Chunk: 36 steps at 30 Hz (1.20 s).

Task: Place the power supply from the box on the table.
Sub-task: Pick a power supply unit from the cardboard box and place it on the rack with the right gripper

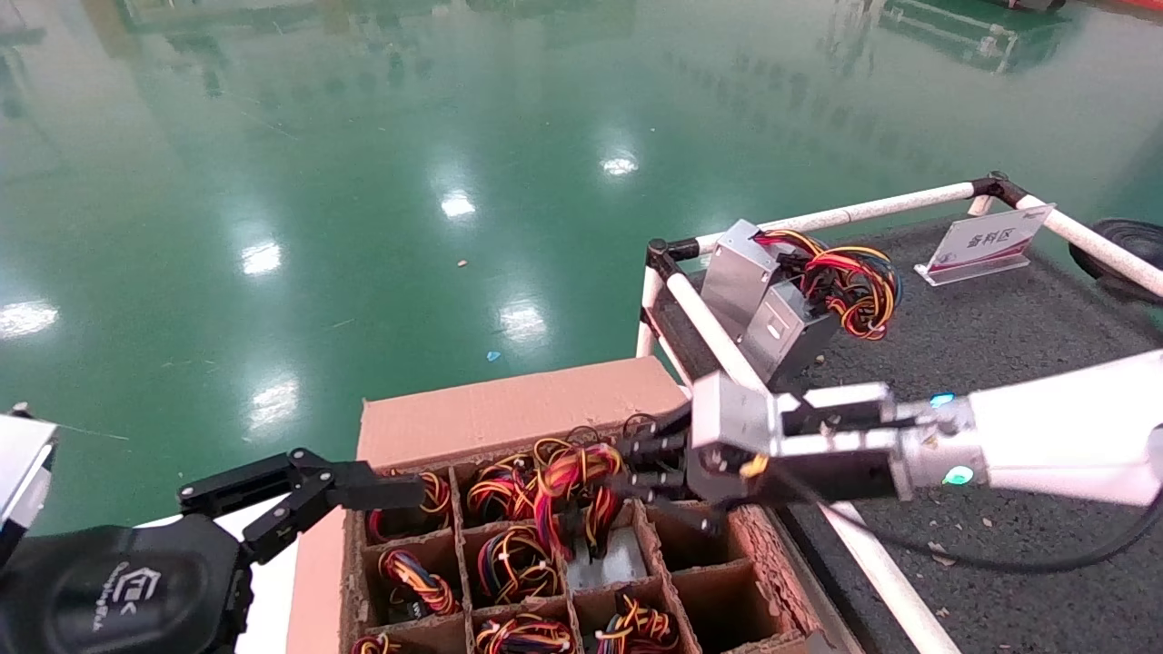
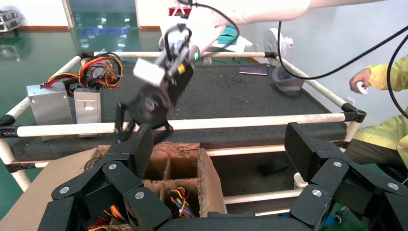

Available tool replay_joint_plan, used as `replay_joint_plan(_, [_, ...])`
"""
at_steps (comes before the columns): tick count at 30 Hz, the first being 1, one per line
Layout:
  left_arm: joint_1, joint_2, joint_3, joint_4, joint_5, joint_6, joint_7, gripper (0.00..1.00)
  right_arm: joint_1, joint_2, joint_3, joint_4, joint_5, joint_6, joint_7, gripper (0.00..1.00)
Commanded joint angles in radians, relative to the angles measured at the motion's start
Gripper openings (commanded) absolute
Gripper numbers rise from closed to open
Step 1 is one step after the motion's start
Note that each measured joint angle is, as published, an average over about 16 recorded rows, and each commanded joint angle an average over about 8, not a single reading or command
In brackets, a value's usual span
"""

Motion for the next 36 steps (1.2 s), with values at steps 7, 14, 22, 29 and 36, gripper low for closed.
replay_joint_plan(7, [0.000, 0.000, 0.000, 0.000, 0.000, 0.000, 0.000, 1.00, 0.071, 0.054, 0.055, 0.026, 0.078, -0.035, 0.075, 0.00])
replay_joint_plan(14, [0.000, 0.000, 0.000, 0.000, 0.000, 0.000, 0.000, 1.00, 0.122, 0.126, 0.103, 0.100, 0.166, -0.045, 0.185, 0.00])
replay_joint_plan(22, [0.000, 0.000, 0.000, 0.000, 0.000, 0.000, 0.000, 1.00, 0.140, 0.235, 0.136, 0.233, 0.297, -0.044, 0.360, 0.00])
replay_joint_plan(29, [0.000, 0.000, 0.000, 0.000, 0.000, 0.000, 0.000, 1.00, 0.135, 0.358, 0.135, 0.331, 0.392, -0.039, 0.477, 0.00])
replay_joint_plan(36, [0.000, 0.000, 0.000, 0.000, 0.000, 0.000, 0.000, 1.00, 0.139, 0.481, 0.123, 0.358, 0.451, -0.034, 0.546, 0.00])
